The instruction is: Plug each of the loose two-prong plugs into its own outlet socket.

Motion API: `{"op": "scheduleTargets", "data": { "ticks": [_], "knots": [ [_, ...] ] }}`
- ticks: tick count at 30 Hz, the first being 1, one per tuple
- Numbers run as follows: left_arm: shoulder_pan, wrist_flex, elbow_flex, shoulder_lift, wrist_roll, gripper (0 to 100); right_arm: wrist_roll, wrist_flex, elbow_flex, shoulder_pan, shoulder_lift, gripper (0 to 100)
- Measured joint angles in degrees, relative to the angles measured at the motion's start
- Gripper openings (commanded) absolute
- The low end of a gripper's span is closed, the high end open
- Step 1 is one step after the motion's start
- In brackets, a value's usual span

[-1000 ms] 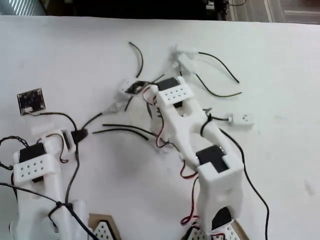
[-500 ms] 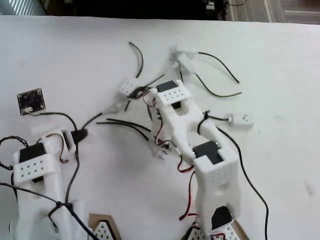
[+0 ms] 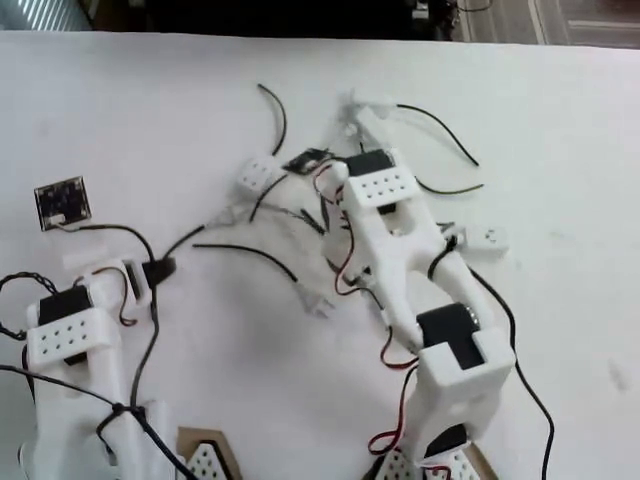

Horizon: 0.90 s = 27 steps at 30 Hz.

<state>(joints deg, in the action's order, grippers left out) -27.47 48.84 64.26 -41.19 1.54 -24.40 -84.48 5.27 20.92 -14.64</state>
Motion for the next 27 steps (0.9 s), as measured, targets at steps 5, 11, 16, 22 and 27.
{"op": "scheduleTargets", "data": {
  "ticks": [5,11,16,22,27],
  "knots": [
    [0.0,0.0,0.0,0.0,0.0,38,4.0,9.6,8.2,-0.1,0.0,11.5],
    [0.0,0.0,0.0,0.0,0.0,38,5.7,8.6,9.1,-0.3,2.9,13.3],
    [0.0,0.0,0.0,0.0,0.0,38,5.7,8.4,9.4,-0.1,5.1,12.8],
    [0.0,0.0,0.0,0.0,0.0,38,5.7,8.3,9.4,-0.1,2.6,6.0],
    [0.0,0.0,0.0,0.0,0.0,38,5.7,8.5,9.4,-0.1,1.1,5.6]
  ]
}}
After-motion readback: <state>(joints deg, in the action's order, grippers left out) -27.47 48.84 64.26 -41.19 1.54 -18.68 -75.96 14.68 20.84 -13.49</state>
